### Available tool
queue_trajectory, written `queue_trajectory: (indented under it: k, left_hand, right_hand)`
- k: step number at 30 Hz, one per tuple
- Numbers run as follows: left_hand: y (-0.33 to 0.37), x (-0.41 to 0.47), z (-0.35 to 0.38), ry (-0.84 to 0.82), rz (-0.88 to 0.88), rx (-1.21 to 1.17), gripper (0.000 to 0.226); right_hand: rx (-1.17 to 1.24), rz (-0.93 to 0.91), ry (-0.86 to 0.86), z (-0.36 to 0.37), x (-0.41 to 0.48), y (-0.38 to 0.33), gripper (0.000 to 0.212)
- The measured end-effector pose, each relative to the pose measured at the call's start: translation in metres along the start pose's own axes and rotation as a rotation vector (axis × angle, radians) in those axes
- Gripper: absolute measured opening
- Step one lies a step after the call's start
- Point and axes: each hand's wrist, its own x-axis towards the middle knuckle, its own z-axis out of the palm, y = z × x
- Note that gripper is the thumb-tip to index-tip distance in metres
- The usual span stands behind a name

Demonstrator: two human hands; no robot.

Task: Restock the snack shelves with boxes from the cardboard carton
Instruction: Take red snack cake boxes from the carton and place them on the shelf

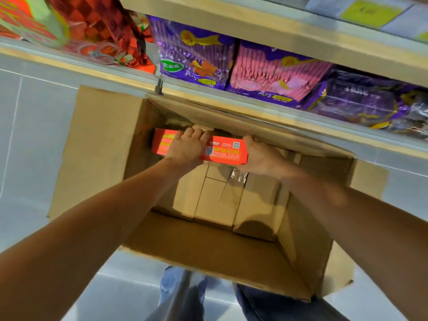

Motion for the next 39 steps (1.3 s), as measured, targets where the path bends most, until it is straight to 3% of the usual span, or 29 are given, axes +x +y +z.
queue_trajectory:
  k: [9, 14, 18, 23, 27, 30, 32, 37, 39]
  left_hand:
    - [0.010, -0.084, -0.097, -0.077, 0.029, -0.186, 0.081]
    - [0.025, -0.130, -0.187, -0.052, 0.128, -0.064, 0.079]
    - [0.043, -0.167, -0.256, -0.051, 0.215, 0.064, 0.081]
    - [0.062, -0.215, -0.349, 0.015, 0.339, 0.140, 0.083]
    - [0.075, -0.252, -0.424, 0.093, 0.397, 0.147, 0.079]
    - [0.082, -0.285, -0.487, 0.191, 0.439, 0.177, 0.073]
    - [0.085, -0.306, -0.528, 0.271, 0.489, 0.211, 0.066]
    - [0.100, -0.384, -0.632, 0.315, 0.545, 0.285, 0.063]
    - [0.111, -0.416, -0.674, 0.339, 0.566, 0.310, 0.061]
  right_hand:
    - [0.227, -0.053, -0.091, -0.075, -0.097, -0.041, 0.073]
    - [0.200, -0.072, -0.044, -0.144, -0.176, -0.066, 0.071]
    - [0.160, -0.022, -0.064, -0.197, -0.240, -0.087, 0.087]
    - [0.097, -0.012, 0.000, -0.274, -0.326, -0.116, 0.077]
    - [0.072, -0.050, 0.045, -0.334, -0.390, -0.148, 0.048]
    - [0.053, 0.017, 0.105, -0.377, -0.440, -0.174, 0.070]
    - [0.052, 0.003, 0.148, -0.399, -0.472, -0.189, 0.069]
    - [-0.265, 0.012, 0.305, -0.450, -0.566, -0.238, 0.093]
    - [-0.343, 0.006, 0.345, -0.475, -0.606, -0.260, 0.091]
